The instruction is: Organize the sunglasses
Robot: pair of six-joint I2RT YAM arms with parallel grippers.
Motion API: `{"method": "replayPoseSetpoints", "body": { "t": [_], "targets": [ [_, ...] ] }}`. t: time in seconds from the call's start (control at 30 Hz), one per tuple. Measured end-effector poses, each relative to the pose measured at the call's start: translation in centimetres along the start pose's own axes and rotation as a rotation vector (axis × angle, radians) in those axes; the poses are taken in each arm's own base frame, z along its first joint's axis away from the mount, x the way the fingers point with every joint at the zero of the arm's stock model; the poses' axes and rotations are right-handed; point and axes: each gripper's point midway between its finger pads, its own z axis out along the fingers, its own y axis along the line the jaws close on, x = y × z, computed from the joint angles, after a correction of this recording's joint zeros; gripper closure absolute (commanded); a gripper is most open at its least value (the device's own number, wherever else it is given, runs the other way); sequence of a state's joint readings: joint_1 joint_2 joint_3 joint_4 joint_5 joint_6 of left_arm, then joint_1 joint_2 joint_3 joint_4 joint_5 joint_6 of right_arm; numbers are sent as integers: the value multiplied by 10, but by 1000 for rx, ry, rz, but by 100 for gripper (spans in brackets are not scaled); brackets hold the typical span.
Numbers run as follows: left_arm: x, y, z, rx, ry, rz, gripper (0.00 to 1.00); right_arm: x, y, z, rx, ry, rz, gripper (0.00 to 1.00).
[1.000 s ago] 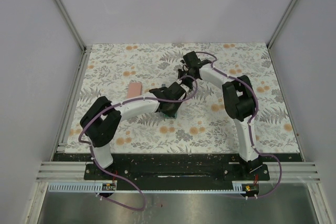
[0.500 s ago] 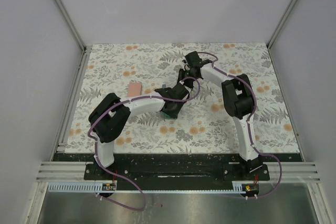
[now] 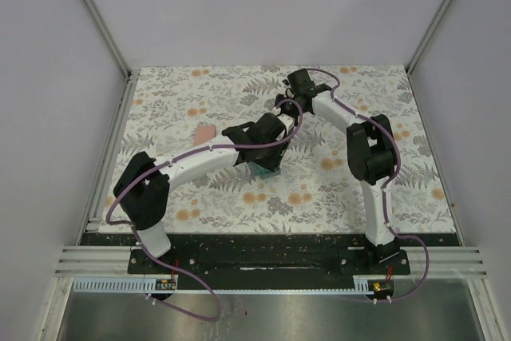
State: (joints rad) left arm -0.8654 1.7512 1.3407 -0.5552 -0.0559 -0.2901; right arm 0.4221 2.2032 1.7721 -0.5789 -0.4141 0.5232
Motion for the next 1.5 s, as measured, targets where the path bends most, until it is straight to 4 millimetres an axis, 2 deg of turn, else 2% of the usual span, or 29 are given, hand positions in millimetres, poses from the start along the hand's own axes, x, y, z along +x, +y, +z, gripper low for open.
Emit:
{"method": "replayPoseSetpoints", "body": {
  "t": [0.17,0.33,0.47,0.6,0.7,0.83,0.9,1.03,1.2,1.23,1.3,1.4,1.5],
  "targets": [
    [-5,-5,-10,26,-19,-10,60,-9,7,-11,-14,-34,-10,66],
    [5,-8,-1,49,10,-23,65,3,-4,-4,1,-5,4,66],
    [36,-7,16,67,60,-51,65,23,-19,0,27,35,26,67],
    [71,-2,31,58,134,-71,66,34,-24,-5,34,47,33,67],
    [77,-1,36,55,146,-77,64,38,-22,-13,27,36,32,67],
    [70,-3,35,62,123,-78,62,39,-16,-24,10,11,23,67],
    [64,-5,31,63,115,-76,58,38,-14,-28,3,0,20,66],
    [35,-12,16,80,54,-69,48,37,-10,-33,-4,-13,16,64],
    [3,-12,-11,69,-35,-72,47,33,-11,-36,2,-29,18,64],
    [-1,-11,-18,61,-53,-75,46,32,-13,-36,10,-34,23,61],
    [-7,-4,-31,33,-84,-90,38,26,-20,-37,50,-60,34,55],
    [-19,11,-52,2,-149,-131,33,9,-27,-44,114,-118,40,55],
    [-26,40,-73,-47,-222,-198,26,-15,-24,-53,159,-188,27,56]
  ]
}}
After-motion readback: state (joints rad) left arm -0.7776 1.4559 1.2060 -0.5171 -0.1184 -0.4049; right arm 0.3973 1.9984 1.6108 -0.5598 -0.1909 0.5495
